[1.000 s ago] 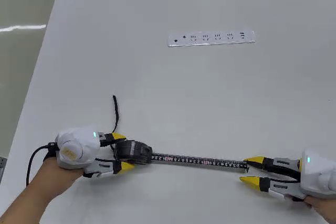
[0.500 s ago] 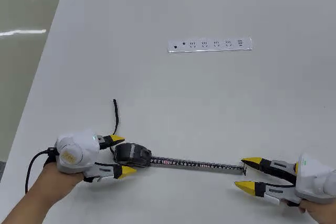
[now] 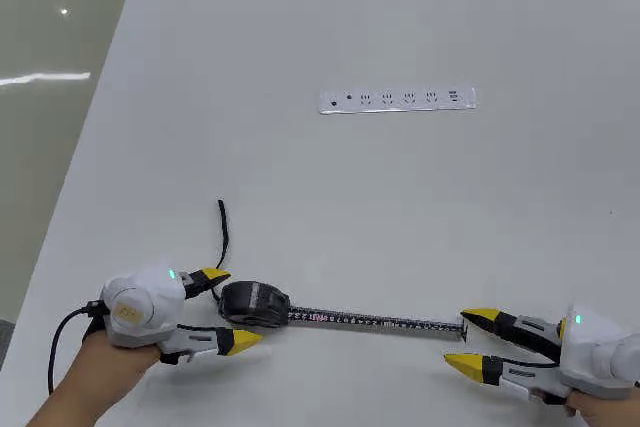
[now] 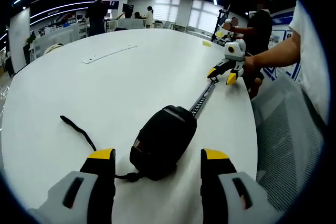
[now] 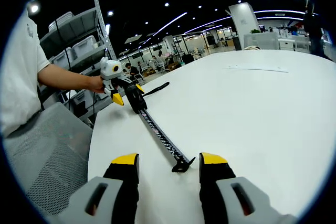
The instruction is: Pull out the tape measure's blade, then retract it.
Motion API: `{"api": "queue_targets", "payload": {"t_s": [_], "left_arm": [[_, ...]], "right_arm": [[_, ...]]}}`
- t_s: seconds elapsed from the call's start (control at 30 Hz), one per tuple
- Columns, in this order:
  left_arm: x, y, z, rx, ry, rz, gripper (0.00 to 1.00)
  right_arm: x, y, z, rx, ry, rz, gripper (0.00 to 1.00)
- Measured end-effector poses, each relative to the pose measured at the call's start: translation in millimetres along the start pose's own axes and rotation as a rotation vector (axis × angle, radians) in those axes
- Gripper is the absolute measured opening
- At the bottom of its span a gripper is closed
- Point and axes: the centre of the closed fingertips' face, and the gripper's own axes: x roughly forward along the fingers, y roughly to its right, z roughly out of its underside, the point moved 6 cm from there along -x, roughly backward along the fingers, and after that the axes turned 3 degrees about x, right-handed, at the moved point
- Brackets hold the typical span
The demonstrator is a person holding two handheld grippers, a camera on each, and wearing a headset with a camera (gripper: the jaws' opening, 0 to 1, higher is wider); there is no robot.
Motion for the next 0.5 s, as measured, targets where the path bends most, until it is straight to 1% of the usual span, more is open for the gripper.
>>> {"api": "queue_targets", "payload": {"t_s": [0.03,0.07,0.1,0.2,0.27,0.33,0.4,0.5], "left_arm": [[-1.1,1.9,-0.5,-0.011,0.012,0.003,0.64],[-2.0,2.6,-0.3,-0.01,0.016,-0.003,0.64],[-3.0,3.9,0.2,-0.007,0.016,-0.012,0.66],[-5.9,6.8,1.2,-0.026,0.019,-0.025,0.68],[-8.4,7.3,2.4,-0.052,0.036,-0.04,0.69],[-9.9,8.3,3.0,-0.064,0.049,-0.059,0.7],[-10.1,8.9,4.7,-0.074,0.046,-0.066,0.72],[-10.6,9.7,7.3,-0.084,0.043,-0.072,0.71]], "right_arm": [[0.1,-0.2,0.1,0.001,0.002,0.003,0.47],[-0.2,-0.3,0.1,0.003,0.004,0.006,0.47],[-0.5,-1.0,0.1,0.003,0.007,0.013,0.47],[0.1,-3.6,0.3,0.01,0.008,0.025,0.48],[0.6,-4.6,1.3,0.003,0.007,0.033,0.47],[1.2,-5.2,1.7,0.011,0.009,0.043,0.48],[1.4,-6.1,1.7,0.015,0.011,0.048,0.48],[1.5,-6.5,1.0,0.023,0.016,0.052,0.47]]}}
